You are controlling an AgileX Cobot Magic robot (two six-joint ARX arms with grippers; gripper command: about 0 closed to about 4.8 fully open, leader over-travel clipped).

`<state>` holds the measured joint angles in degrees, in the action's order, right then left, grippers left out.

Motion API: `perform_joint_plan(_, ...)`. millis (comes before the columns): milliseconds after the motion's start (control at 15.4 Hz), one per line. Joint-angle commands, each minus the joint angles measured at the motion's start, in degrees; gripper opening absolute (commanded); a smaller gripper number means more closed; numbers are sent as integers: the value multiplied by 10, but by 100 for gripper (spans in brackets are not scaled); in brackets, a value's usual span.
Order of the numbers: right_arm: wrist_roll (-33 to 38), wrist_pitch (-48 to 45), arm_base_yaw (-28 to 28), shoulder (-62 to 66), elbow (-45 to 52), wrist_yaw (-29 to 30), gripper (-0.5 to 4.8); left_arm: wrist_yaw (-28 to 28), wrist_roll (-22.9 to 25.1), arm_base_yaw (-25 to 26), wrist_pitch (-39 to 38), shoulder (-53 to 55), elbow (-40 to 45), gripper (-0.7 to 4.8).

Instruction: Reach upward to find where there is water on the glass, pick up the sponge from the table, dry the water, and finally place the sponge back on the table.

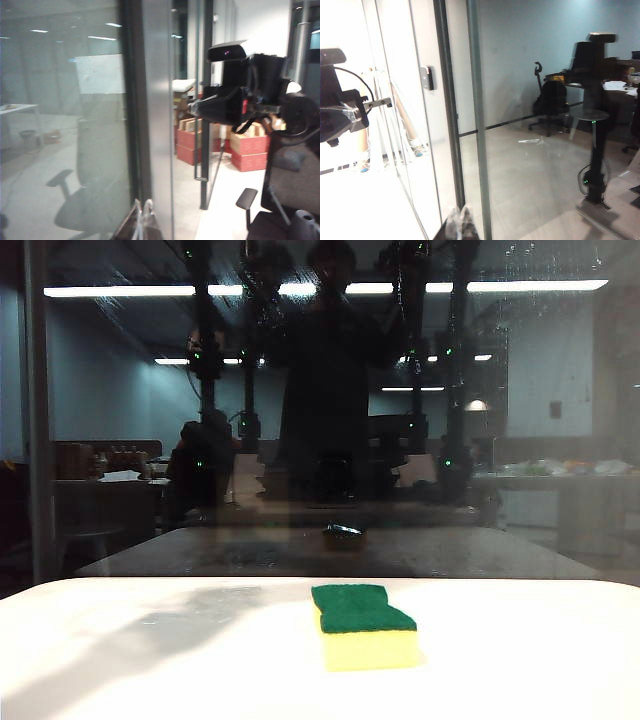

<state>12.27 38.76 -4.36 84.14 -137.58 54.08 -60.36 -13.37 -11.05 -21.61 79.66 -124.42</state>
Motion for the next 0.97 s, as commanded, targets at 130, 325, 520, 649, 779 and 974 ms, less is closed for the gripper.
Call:
perform_joint_plan(130, 19, -9, 0, -3, -3, 0, -6, 3, -21, 0, 11, -2, -2, -5)
perform_joint_plan(325, 19, -9, 0, -3, -3, -28, -6, 48, -21, 0, 11, -2, -2, -6)
perform_joint_plan(520, 19, -9, 0, -3, -3, -118, -6, 163, -16, 0, 9, -2, -2, -5)
perform_joint_plan(649, 19, -9, 0, -3, -3, -181, -6, 223, -4, 0, 7, -2, -2, -6)
perform_joint_plan(779, 19, -9, 0, -3, -3, -264, -6, 299, 56, 0, -9, -2, -2, -5)
perform_joint_plan(974, -1, -8, 0, -4, -3, -371, -6, 468, 117, 0, -62, -4, -2, -6)
